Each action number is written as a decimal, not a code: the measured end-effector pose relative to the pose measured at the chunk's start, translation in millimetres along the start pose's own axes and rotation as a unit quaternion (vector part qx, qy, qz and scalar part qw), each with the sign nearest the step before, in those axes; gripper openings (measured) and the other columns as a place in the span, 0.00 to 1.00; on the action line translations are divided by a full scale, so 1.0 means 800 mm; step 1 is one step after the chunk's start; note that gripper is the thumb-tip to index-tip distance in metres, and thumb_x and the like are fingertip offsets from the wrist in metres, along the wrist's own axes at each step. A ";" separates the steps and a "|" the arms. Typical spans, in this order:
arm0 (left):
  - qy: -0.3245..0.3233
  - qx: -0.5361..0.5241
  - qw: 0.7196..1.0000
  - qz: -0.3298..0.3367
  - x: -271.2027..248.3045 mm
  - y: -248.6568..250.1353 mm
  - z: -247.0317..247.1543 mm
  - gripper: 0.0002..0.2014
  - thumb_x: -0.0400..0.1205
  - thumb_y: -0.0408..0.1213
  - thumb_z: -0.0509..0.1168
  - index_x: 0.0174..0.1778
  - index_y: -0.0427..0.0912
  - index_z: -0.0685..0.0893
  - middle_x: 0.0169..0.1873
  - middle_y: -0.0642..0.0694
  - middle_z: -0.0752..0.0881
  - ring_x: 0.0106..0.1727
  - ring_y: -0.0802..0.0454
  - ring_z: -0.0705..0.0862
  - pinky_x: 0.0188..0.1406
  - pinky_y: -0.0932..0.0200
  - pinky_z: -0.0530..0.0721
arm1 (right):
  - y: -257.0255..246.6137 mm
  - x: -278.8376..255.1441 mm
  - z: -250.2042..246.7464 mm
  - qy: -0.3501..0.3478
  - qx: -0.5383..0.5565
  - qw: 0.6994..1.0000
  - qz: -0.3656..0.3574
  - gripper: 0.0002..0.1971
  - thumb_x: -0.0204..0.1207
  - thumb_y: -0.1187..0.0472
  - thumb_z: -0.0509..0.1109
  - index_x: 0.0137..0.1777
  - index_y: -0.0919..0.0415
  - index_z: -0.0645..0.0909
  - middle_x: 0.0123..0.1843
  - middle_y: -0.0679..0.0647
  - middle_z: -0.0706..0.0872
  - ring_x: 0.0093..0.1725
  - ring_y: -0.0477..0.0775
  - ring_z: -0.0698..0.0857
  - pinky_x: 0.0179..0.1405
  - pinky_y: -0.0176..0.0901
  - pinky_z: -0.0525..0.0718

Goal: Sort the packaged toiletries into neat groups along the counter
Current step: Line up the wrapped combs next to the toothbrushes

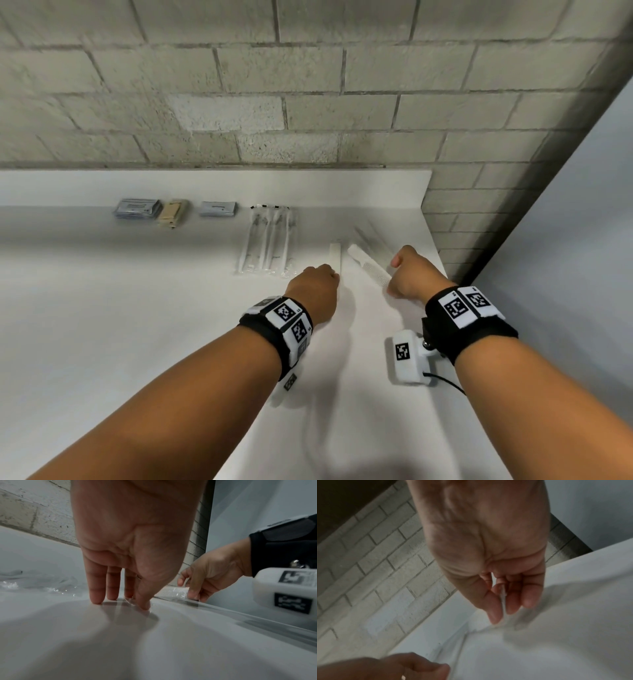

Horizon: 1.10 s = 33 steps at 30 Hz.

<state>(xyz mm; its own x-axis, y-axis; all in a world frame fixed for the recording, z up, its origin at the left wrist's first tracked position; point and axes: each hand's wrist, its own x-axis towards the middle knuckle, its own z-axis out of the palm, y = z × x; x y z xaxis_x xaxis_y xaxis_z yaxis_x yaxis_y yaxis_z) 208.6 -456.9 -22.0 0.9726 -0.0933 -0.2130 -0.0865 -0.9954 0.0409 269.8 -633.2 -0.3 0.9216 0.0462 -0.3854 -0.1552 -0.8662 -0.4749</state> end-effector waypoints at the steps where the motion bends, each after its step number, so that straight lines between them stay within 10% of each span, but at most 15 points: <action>1: -0.001 0.002 1.000 0.002 0.001 0.000 0.000 0.14 0.82 0.36 0.62 0.63 0.38 0.76 0.63 0.43 0.75 0.62 0.41 0.78 0.46 0.52 0.78 | 0.001 -0.003 -0.004 0.009 0.025 1.000 -0.016 0.18 0.68 0.72 0.71 0.54 0.57 0.71 0.46 0.58 0.82 0.41 0.58 0.82 0.32 0.39 0.76; 12: -0.001 -0.013 1.000 0.008 0.003 -0.007 -0.001 0.15 0.81 0.39 0.62 0.63 0.40 0.77 0.62 0.43 0.77 0.62 0.41 0.79 0.46 0.52 0.77 | -0.059 -0.050 -0.078 -0.039 0.151 0.985 -0.078 0.06 0.77 0.66 0.68 0.38 0.61 0.81 0.30 0.56 0.80 0.26 0.53 0.77 0.26 0.39 0.75; 17: 0.018 -0.005 1.000 0.020 -0.001 -0.011 -0.002 0.12 0.82 0.39 0.62 0.59 0.39 0.78 0.62 0.43 0.77 0.63 0.42 0.78 0.48 0.51 0.78 | -0.097 -0.018 -0.074 -0.144 0.136 0.980 0.007 0.15 0.77 0.53 0.72 0.33 0.61 0.78 0.19 0.52 0.75 0.16 0.48 0.73 0.18 0.33 0.69; 21: 0.060 0.022 0.997 0.041 -0.008 -0.015 -0.004 0.17 0.83 0.43 0.60 0.65 0.39 0.77 0.67 0.44 0.77 0.65 0.41 0.76 0.60 0.49 0.76 | -0.115 0.015 -0.046 -0.096 0.217 0.971 0.034 0.25 0.76 0.38 0.67 0.47 0.65 0.77 0.28 0.59 0.82 0.18 0.52 0.80 0.17 0.34 0.75; 26: 0.065 0.038 0.995 0.062 -0.002 -0.027 -0.004 0.17 0.84 0.45 0.57 0.66 0.42 0.76 0.65 0.48 0.80 0.71 0.42 0.73 0.68 0.47 0.70 | -0.100 0.026 -0.021 0.006 0.099 0.994 -0.043 0.23 0.83 0.50 0.59 0.57 0.72 0.81 0.47 0.66 0.90 0.42 0.65 0.90 0.44 0.51 0.86; 33: 0.035 0.056 0.996 0.059 0.013 -0.031 -0.003 0.18 0.84 0.49 0.58 0.65 0.43 0.78 0.66 0.47 0.81 0.76 0.41 0.70 0.71 0.45 0.67 | -0.048 0.019 0.033 -0.030 -0.266 0.941 -0.206 0.28 0.73 0.48 0.72 0.75 0.47 0.74 0.76 0.46 0.76 0.73 0.54 0.77 0.71 0.50 0.73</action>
<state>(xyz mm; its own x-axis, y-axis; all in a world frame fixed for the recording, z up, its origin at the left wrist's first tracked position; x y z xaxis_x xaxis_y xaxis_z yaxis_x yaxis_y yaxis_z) 221.1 -433.3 -22.9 0.9667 -0.2120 -0.1435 -0.2207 -0.9742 -0.0475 280.4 -586.0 -9.3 0.8398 0.4476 -0.3072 0.4262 -0.8941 -0.1376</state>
